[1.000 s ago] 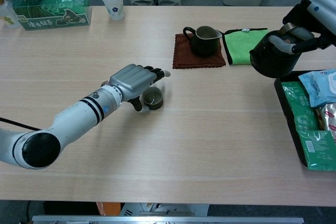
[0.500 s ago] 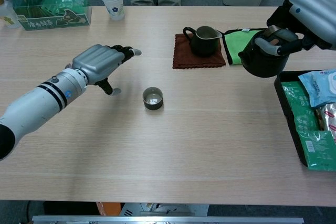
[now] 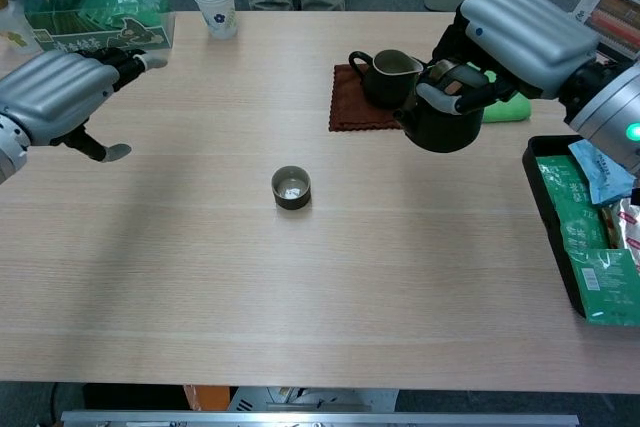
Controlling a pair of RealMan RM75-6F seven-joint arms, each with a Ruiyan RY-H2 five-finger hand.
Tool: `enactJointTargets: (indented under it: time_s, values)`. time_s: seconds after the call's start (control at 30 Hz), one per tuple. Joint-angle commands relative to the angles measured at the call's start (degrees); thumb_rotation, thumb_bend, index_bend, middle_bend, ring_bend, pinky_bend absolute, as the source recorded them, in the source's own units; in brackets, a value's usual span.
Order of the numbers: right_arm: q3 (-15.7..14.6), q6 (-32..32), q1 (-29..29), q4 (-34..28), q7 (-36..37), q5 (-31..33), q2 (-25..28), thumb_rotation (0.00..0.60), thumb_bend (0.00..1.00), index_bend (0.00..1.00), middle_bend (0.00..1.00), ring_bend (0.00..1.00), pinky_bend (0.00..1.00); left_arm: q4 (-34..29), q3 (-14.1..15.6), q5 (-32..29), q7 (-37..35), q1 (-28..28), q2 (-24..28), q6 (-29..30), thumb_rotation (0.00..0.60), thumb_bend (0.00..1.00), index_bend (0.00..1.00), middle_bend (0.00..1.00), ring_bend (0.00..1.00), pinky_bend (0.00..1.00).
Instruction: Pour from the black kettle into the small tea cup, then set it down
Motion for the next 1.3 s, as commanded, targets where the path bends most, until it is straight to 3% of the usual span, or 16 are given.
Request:
enactJointTargets:
  time_s: [0.03, 0.53, 1.3]
  values:
    - [0.8, -1.7, 1.6, 0.3, -2.0, 1.5, -2.1, 0.517, 0.35, 0.97, 0.89, 0.95, 0.0, -2.0, 1.6, 3.1, -1.0, 1.9, 2.6, 1.8, 0.6, 0.23, 0.01, 0.08, 0.1, 0.2]
    - [2.0, -8.1, 8.4, 5.4, -10.3, 6.4, -11.0, 0.52, 0.35, 0.97, 0.89, 0.95, 0.0, -4.9, 2.3, 8.0, -3.4, 6.6, 7.7, 4.8, 0.6, 0.23, 0.01, 0.08, 0.1, 0.2]
    - [3.2, -13.7, 16.6, 10.5, -23.6, 16.3, -17.3, 0.524, 0.35, 0.97, 0.89, 0.95, 0.0, -5.6, 1.1, 11.5, -5.0, 10.2, 7.5, 5.6, 0.6, 0.23, 0.01, 0.08, 0.1, 0.2]
